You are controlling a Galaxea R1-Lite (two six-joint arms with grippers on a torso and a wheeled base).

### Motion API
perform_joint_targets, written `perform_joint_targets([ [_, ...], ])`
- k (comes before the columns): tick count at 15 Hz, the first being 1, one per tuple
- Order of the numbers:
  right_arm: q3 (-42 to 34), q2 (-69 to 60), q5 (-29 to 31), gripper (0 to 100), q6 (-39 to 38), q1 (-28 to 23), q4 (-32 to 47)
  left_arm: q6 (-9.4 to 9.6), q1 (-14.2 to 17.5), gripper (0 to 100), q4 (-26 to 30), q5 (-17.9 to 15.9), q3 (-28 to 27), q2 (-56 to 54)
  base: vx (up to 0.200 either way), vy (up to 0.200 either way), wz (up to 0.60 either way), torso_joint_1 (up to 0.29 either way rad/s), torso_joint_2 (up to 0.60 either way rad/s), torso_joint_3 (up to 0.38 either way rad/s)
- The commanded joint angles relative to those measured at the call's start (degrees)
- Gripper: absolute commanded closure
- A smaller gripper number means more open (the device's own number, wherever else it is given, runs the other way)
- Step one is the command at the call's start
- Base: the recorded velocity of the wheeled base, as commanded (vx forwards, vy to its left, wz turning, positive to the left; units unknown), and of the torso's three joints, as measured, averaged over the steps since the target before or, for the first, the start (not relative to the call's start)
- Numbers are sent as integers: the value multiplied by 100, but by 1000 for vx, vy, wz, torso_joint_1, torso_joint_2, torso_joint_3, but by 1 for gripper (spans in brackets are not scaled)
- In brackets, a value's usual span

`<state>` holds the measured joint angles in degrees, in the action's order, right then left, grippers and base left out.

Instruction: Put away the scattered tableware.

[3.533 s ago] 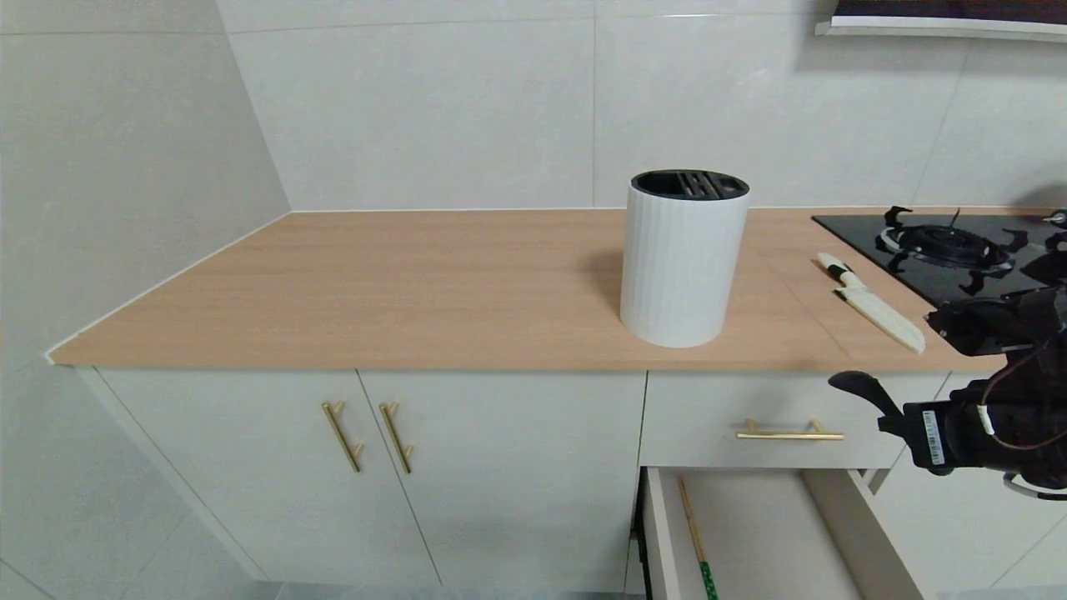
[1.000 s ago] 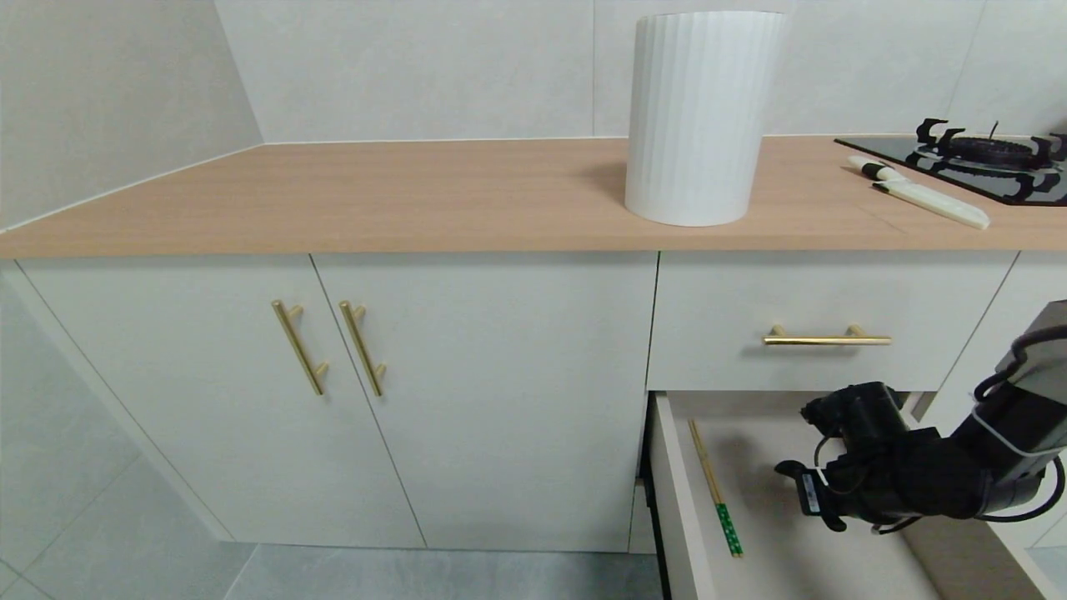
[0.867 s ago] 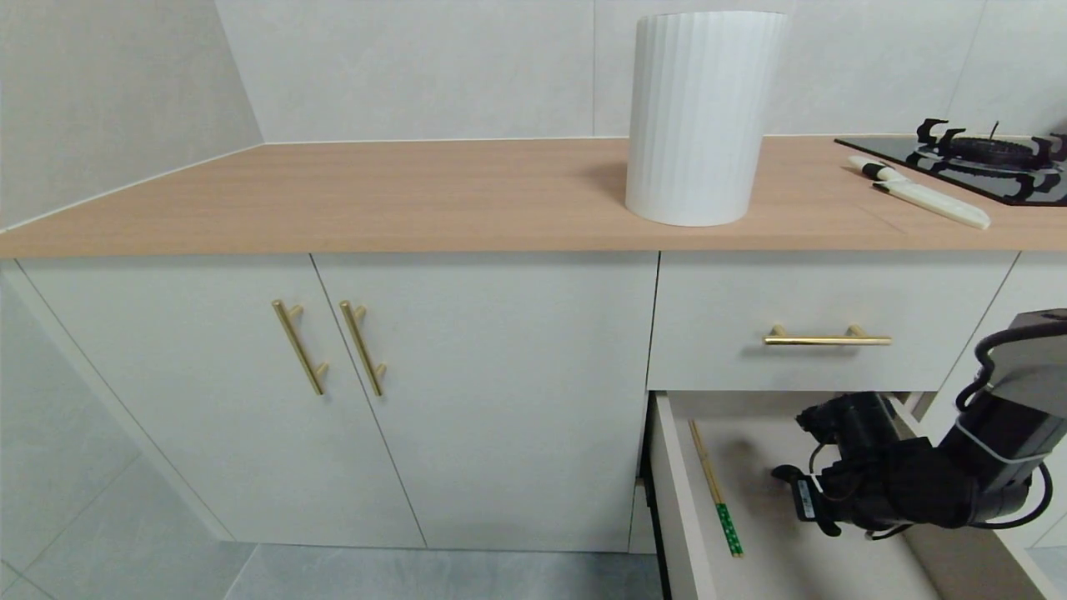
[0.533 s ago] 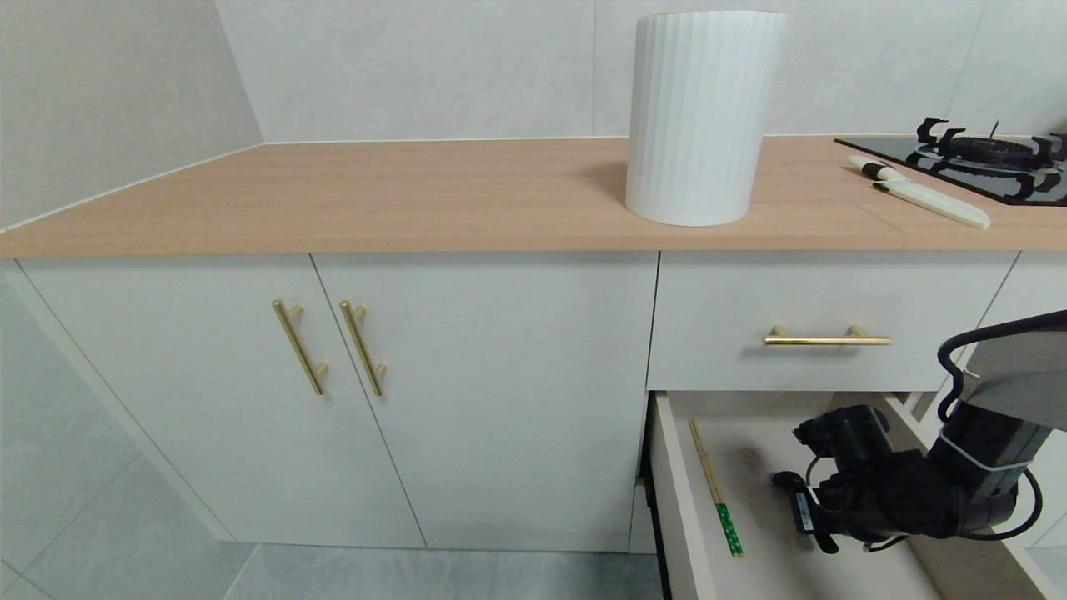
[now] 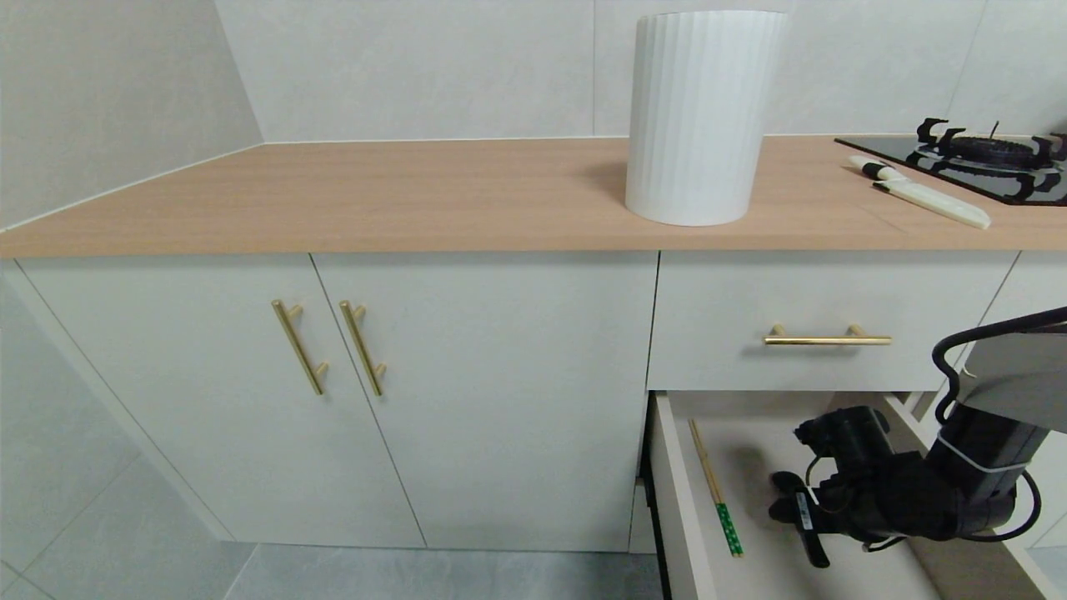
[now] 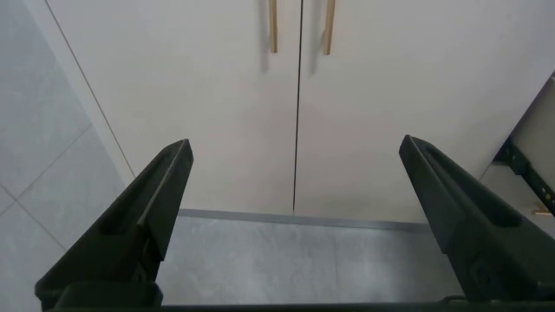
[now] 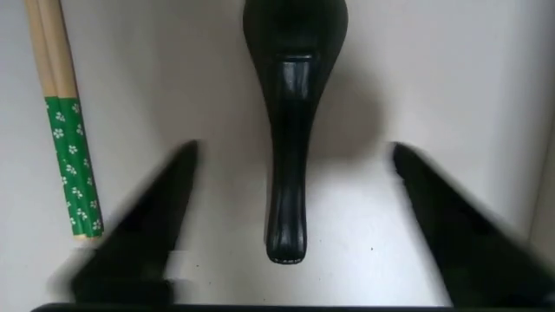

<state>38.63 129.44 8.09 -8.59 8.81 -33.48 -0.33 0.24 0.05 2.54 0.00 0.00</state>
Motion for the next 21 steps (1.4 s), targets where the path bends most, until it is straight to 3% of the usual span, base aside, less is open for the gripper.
perform_joint_targets([
  [1, -93, -358, -1, 0, -2, 6, -1, -2, 2, 0, 4, 1, 0, 0, 0, 0, 0, 0, 0, 0],
  [5, -400, -2142, -80, 0, 16, -2, 166, -2, 2, 0, 4, 1, 0, 0, 0, 0, 0, 0, 0, 0],
  [10, -154, -4454, -98, 0, 16, 50, 2513, -2, 2, 0, -5, 1, 0, 0, 0, 0, 0, 0, 0, 0],
  [12, -145, -4955, -115, 0, 16, 59, 3251, -2, 2, 0, -5, 1, 0, 0, 0, 0, 0, 0, 0, 0],
  [17, -550, -5886, -124, 0, 16, 59, 3849, -11, 2, 0, 4, 1, 0, 0, 0, 0, 0, 0, 0, 0],
  [21, -559, -6484, -423, 0, 16, 59, 4710, -37, 2, 0, 4, 1, 0, 0, -200, 0, 0, 5, 1, 2],
])
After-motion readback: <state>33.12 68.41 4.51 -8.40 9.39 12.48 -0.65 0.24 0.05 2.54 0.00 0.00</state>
